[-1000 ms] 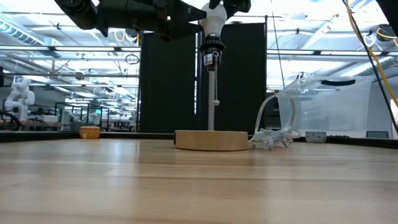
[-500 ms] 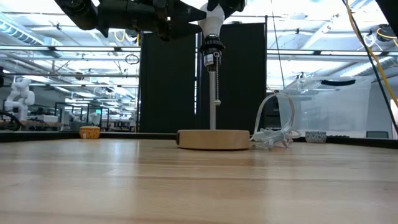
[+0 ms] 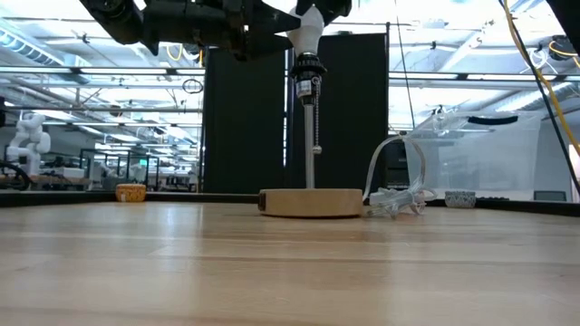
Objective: Screw lightbulb
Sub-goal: Insert the light bulb on the brown lamp
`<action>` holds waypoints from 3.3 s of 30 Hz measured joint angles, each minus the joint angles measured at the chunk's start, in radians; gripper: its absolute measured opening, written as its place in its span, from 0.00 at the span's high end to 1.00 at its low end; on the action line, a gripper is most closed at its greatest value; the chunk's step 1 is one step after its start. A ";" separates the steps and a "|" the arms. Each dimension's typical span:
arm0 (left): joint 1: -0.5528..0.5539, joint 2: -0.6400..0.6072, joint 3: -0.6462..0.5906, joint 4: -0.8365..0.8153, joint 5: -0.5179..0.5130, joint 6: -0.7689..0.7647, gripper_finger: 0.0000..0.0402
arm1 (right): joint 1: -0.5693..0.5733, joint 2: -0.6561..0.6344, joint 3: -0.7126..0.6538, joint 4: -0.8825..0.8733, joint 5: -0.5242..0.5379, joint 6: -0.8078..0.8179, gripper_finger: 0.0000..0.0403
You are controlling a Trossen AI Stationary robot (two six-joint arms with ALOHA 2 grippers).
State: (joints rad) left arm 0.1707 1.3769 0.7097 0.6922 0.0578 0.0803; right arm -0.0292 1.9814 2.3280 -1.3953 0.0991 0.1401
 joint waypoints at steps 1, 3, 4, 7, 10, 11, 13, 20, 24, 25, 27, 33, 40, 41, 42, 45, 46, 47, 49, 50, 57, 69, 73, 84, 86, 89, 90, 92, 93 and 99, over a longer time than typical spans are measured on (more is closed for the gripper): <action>0.000 0.000 0.000 0.000 0.001 0.000 0.25 | 0.000 0.000 0.000 0.002 0.002 0.000 0.17; 0.000 0.000 0.000 -0.001 0.001 0.000 0.25 | 0.000 0.000 0.000 0.002 0.016 -0.003 0.17; 0.000 0.000 0.000 -0.001 0.001 0.000 0.25 | 0.001 0.000 0.000 0.002 0.024 -0.004 0.17; 0.000 0.000 0.000 -0.003 0.001 0.000 0.25 | 0.001 -0.001 0.000 0.002 0.027 -0.004 0.17; 0.000 0.000 0.000 -0.003 0.001 0.000 0.25 | 0.001 -0.001 0.000 0.004 0.040 -0.007 0.17; 0.000 0.000 0.000 -0.003 0.000 0.000 0.25 | 0.001 -0.001 0.000 0.004 0.046 -0.010 0.17; 0.000 0.000 0.000 -0.003 0.000 0.000 0.25 | 0.001 -0.001 0.000 0.007 0.049 -0.011 0.17; 0.000 0.000 0.000 -0.006 0.000 -0.001 0.25 | 0.001 -0.001 0.000 0.023 0.078 -0.022 0.17; 0.001 0.000 0.000 -0.008 -0.001 -0.003 0.25 | 0.002 -0.003 0.001 0.029 0.102 -0.020 0.17; 0.001 0.000 0.000 -0.008 -0.001 -0.003 0.25 | 0.002 -0.003 0.001 0.029 0.102 -0.017 0.17; 0.001 0.000 0.000 -0.007 -0.001 -0.003 0.25 | 0.001 -0.004 0.001 0.035 0.103 -0.008 0.17; 0.001 0.000 0.000 -0.006 0.000 -0.010 0.25 | 0.002 -0.004 0.001 0.031 0.104 0.028 0.17; 0.000 0.000 0.000 -0.004 0.005 -0.010 0.25 | 0.011 -0.004 0.002 0.035 0.108 0.028 0.17; -0.001 0.000 0.000 -0.003 0.006 -0.010 0.25 | 0.011 -0.004 0.002 0.041 0.109 0.022 0.17; -0.001 0.000 0.000 -0.003 0.006 -0.010 0.25 | 0.011 -0.004 0.002 0.050 0.109 0.014 0.17; -0.001 0.000 0.000 -0.003 0.010 -0.010 0.25 | 0.012 -0.006 0.003 0.076 0.113 -0.011 0.17; -0.001 0.000 0.000 -0.003 0.010 -0.010 0.25 | 0.012 -0.008 0.003 0.085 0.114 -0.021 0.17; -0.001 0.000 0.000 -0.003 0.010 -0.010 0.25 | 0.012 -0.010 0.003 0.100 0.116 -0.031 0.17; -0.001 0.000 0.000 -0.004 0.010 -0.010 0.25 | 0.012 -0.019 0.003 0.118 0.133 -0.051 0.17; -0.001 0.000 0.000 -0.004 0.010 -0.010 0.25 | 0.012 -0.023 0.003 0.122 0.148 -0.066 0.17; -0.001 0.000 0.000 -0.013 0.011 -0.010 0.25 | 0.012 -0.103 0.003 0.209 0.288 -0.189 0.17; -0.002 0.000 0.000 -0.037 0.012 -0.008 0.25 | -0.004 -0.242 -0.045 0.095 0.432 -0.150 0.91; -0.002 0.000 0.000 -0.037 0.012 0.003 0.25 | -0.001 -0.269 -0.182 0.139 0.442 -0.139 0.97; -0.001 -0.056 0.000 -0.071 0.014 0.025 0.25 | -0.020 -0.655 -0.841 0.713 0.387 -0.264 1.00; -0.001 -0.087 0.000 -0.091 0.016 0.046 0.25 | -0.030 -0.748 -0.970 0.844 0.313 -0.279 1.00; -0.001 -0.119 0.001 -0.122 0.017 0.069 0.25 | -0.037 -0.857 -1.171 1.065 0.237 -0.308 1.00; 0.001 -0.123 0.001 -0.127 0.017 0.074 0.26 | -0.042 -0.881 -1.231 1.127 0.234 -0.323 1.00; 0.001 -0.126 0.001 -0.138 0.017 0.079 0.29 | -0.061 -0.915 -1.339 1.223 0.235 -0.343 1.00; 0.001 -0.126 0.001 -0.137 0.017 0.079 0.30 | -0.074 -0.926 -1.387 1.272 0.238 -0.347 1.00; 0.006 -0.127 0.001 -0.128 -0.017 0.064 0.53 | -0.115 -0.947 -1.577 1.554 0.189 -0.362 1.00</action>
State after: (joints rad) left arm 0.1772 1.2503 0.7105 0.5646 0.0408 0.1448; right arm -0.1444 1.0348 0.7512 0.1584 0.2879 -0.2217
